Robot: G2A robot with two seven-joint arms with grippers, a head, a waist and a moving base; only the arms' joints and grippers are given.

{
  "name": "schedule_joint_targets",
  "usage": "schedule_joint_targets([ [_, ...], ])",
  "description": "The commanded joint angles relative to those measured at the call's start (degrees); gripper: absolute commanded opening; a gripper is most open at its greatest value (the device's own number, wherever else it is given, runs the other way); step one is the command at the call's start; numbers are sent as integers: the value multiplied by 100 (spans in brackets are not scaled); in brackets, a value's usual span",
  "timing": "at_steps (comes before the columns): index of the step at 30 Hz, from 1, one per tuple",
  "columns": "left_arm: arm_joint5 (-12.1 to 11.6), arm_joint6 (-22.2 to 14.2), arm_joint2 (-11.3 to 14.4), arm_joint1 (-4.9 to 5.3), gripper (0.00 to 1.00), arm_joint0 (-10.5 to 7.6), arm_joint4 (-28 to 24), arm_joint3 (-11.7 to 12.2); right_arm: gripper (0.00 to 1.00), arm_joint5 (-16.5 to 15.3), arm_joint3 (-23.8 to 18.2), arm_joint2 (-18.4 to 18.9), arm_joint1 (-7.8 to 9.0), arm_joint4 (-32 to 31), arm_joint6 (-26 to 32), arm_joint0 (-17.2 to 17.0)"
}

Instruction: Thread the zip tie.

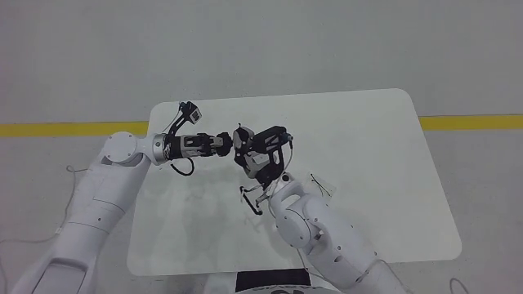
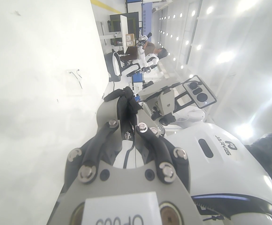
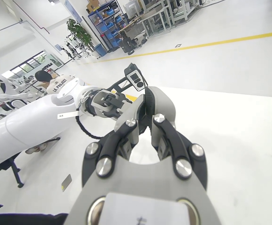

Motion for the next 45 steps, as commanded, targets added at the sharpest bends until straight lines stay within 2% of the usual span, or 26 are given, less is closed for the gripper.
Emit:
schedule_joint_targets([
  [1, 0, 0, 0, 0, 0, 0, 0, 0, 0, -11, 3, 9, -3, -48, -13, -6],
  [22, 0, 0, 0, 0, 0, 0, 0, 0, 0, -197, 165, 51, -54, -300, -232, -65],
  [45, 0, 0, 0, 0, 0, 0, 0, 0, 0, -231, 300, 97, -123, -450, -304, -52],
])
